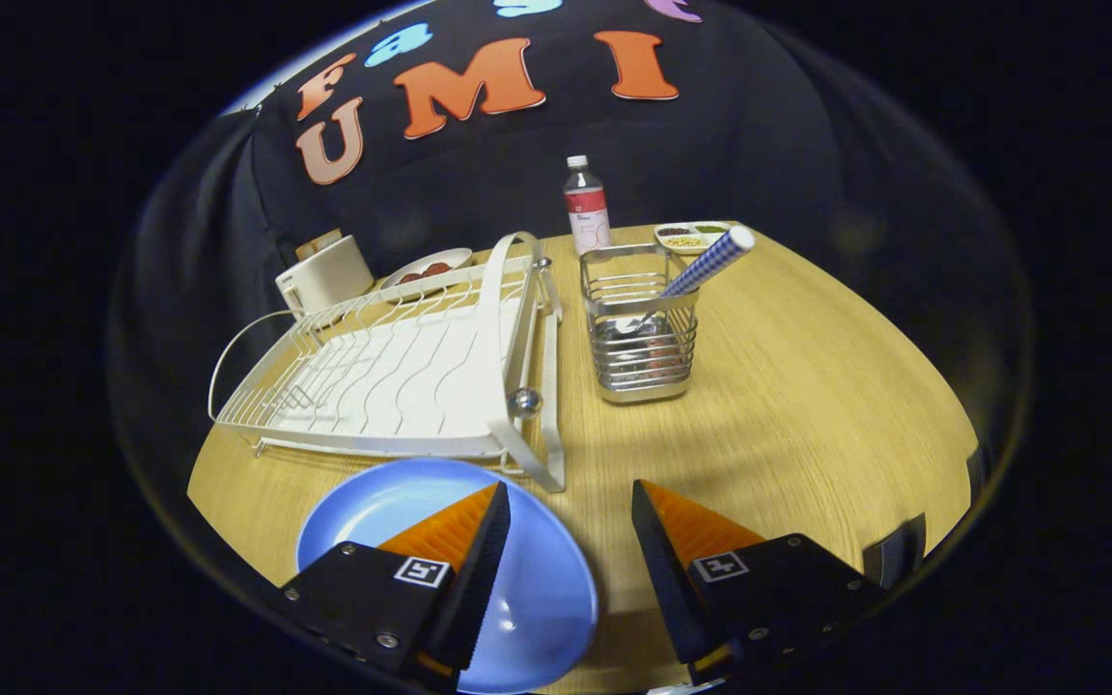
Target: Take the plate from the dish rack, then take the spoon from the basket and place it into the plate.
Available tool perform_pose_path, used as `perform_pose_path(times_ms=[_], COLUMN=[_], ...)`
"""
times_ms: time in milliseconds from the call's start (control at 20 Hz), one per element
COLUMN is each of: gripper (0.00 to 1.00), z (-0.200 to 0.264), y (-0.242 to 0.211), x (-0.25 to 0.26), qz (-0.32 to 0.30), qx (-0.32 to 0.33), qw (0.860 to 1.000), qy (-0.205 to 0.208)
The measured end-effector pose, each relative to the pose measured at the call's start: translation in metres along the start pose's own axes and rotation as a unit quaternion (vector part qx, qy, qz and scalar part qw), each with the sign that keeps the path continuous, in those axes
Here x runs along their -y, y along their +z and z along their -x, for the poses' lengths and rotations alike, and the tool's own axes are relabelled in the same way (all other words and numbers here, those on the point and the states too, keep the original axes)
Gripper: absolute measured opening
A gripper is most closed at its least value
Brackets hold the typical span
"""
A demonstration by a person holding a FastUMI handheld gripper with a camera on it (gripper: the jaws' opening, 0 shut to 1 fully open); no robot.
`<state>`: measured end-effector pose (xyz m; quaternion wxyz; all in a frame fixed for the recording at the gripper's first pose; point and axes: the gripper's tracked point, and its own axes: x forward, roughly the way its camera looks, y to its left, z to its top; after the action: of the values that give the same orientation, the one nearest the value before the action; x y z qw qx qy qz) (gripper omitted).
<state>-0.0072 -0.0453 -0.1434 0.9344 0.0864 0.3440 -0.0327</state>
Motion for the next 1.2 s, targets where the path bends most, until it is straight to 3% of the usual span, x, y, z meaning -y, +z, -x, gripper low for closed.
perform_pose_path(times_ms=[400, 600, 800, 950, 1050, 1200], gripper=[0.77, 0.75, 0.61, 0.34, 0.24, 0.17], z=[0.003, -0.005, -0.018, -0.023, -0.024, -0.030], y=[0.094, 0.119, 0.126, 0.124, 0.126, 0.122], x=[0.050, 0.052, 0.052, 0.048, 0.036, 0.022], qz=[0.010, 0.025, 0.031, 0.034, 0.020, 0.005], qx=[0.135, 0.165, 0.171, 0.170, 0.174, 0.172], qw=[0.989, 0.983, 0.981, 0.981, 0.983, 0.985], qy=[-0.066, -0.078, -0.085, -0.082, -0.055, -0.028])
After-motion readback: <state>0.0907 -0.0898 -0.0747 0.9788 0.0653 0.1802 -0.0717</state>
